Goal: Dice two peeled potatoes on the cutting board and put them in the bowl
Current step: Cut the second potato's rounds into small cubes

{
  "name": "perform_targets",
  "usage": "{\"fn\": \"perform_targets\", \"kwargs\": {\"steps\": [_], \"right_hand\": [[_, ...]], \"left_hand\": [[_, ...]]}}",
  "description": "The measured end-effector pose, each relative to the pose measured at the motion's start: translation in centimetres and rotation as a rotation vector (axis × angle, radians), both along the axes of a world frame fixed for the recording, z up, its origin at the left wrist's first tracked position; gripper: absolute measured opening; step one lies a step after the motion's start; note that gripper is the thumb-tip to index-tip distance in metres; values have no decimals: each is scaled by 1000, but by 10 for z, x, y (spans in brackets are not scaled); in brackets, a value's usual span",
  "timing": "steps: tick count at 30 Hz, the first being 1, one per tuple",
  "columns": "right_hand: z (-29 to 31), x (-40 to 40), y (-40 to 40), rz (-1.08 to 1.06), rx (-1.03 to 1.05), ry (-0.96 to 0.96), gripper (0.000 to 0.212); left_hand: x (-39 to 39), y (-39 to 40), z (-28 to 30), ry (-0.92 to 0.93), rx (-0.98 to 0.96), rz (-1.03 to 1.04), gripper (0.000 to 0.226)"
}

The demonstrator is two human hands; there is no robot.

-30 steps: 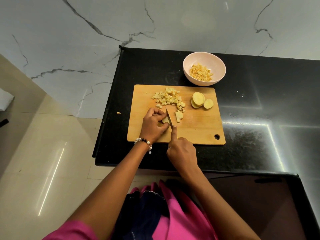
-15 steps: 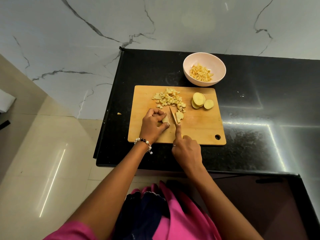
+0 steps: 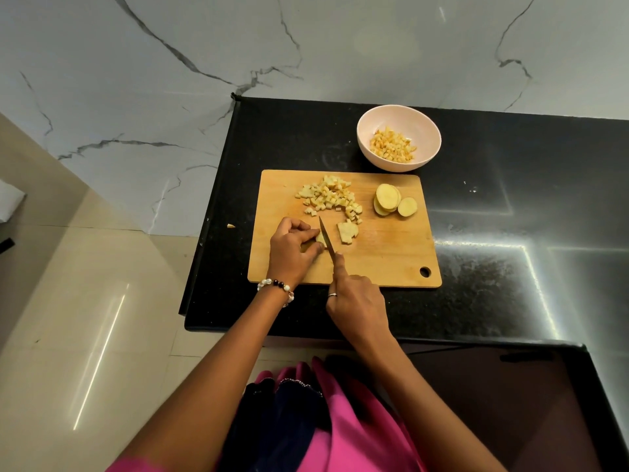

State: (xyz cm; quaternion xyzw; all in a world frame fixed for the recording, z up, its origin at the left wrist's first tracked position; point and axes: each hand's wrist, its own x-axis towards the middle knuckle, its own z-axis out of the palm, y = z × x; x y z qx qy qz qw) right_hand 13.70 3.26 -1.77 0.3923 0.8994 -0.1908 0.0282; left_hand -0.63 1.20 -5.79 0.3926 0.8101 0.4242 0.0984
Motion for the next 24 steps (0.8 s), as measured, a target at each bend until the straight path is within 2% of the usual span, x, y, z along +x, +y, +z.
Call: {"fn": "perform_targets", "kwargs": {"steps": [9,12,15,24], "right_hand": [[-8,-17,-5,65,122,-93,64],[-13,0,-15,54,149,-33,67],[-12,10,-19,64,143,-65,66],[-3,3,15,-7,107,-9,63]], "left_hand": [[3,0,-3,23,50,32,29],[4,-1,-3,35,44,35,30],[3,-2,-2,37,48,33,30],[-1,-6,1,-18,58,32,29]]}}
